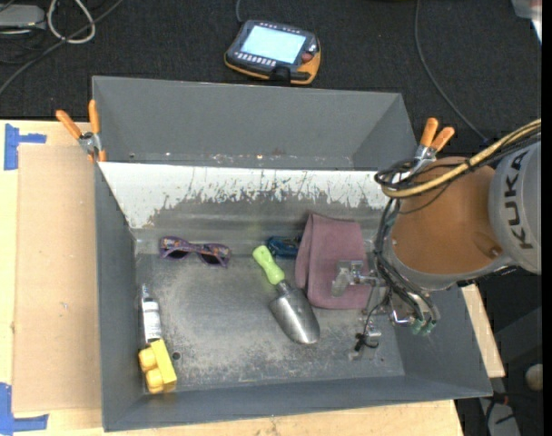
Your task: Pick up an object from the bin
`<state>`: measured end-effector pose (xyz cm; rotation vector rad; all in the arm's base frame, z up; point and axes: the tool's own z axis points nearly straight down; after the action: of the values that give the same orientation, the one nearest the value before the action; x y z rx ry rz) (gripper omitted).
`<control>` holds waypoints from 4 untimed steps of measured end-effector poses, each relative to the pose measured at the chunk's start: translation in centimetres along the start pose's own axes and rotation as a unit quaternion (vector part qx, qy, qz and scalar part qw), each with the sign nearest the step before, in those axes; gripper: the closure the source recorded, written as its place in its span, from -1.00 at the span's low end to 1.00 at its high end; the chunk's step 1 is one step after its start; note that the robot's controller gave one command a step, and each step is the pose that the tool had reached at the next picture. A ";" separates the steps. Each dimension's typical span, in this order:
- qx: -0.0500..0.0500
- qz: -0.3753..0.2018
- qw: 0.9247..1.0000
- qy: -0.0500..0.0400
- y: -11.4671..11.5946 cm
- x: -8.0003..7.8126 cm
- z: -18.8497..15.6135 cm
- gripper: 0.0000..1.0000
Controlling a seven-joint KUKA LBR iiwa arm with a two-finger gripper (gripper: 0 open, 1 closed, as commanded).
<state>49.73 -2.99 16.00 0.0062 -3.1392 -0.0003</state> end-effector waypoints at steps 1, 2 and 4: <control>0.000 0.000 1.000 0.000 0.0 0.0 0.0 -1.00; 0.000 0.006 1.000 -0.001 -2.0 0.3 -2.8 -1.00; 0.000 -0.001 1.000 0.000 -2.4 -0.2 -6.0 -1.00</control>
Offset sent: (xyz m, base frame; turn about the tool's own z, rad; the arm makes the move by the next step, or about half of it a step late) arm -0.0032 -0.0196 0.0278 0.0088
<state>49.95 -5.40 22.04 0.0085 -3.1398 -0.0018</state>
